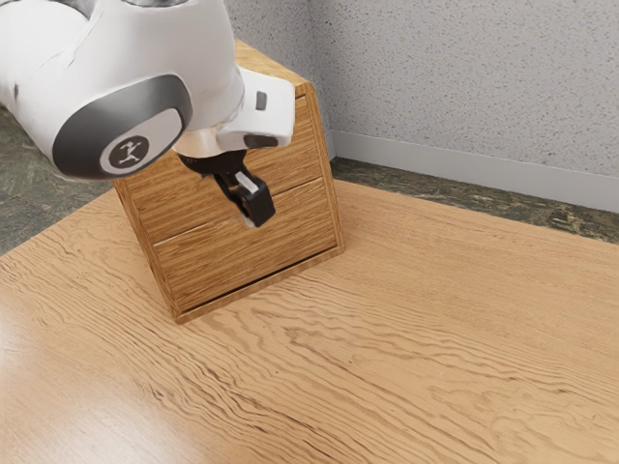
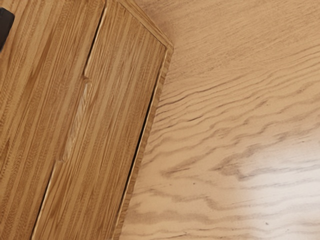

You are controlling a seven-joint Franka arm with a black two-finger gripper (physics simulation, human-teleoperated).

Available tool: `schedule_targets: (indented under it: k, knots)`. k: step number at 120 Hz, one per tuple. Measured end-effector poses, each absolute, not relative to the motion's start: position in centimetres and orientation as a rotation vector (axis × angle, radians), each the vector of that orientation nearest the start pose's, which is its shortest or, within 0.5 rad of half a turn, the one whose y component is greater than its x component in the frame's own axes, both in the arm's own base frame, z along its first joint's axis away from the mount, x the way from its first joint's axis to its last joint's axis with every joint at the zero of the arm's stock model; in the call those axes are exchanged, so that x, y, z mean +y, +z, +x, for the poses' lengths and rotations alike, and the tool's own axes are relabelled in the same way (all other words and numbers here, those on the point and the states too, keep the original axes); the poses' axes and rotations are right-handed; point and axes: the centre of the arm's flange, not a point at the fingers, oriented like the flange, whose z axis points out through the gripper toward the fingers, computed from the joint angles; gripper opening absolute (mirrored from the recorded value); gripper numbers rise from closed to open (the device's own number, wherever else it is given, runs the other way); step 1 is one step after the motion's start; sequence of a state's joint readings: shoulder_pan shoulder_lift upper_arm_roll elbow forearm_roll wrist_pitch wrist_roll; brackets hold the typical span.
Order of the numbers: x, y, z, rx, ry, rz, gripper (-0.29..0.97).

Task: Pull the drawer handle with one arm to open the drawer

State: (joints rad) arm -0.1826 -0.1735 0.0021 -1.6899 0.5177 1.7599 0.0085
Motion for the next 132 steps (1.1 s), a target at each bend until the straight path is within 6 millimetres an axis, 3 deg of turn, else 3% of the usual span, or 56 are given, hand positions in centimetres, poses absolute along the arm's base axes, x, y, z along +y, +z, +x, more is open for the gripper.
schedule_targets:
  k: [19, 60, 76, 106, 115, 132]
  knots:
    - [-5.2, 66.7, 54.7, 0.39, -0.334, -2.491, 0.68]
    - [-2.6, 65.9, 58.6, 0.401, -0.317, -2.43, 0.68]
    - [-0.8, 65.1, 59.6, 0.395, -0.312, -2.436, 0.68]
    - [4.4, 64.6, 60.5, 0.337, -0.304, -2.439, 0.68]
    - [4.3, 64.1, 61.0, 0.353, -0.318, -2.44, 0.68]
    - [2.4, 64.1, 61.5, 0.41, -0.364, -2.433, 0.68]
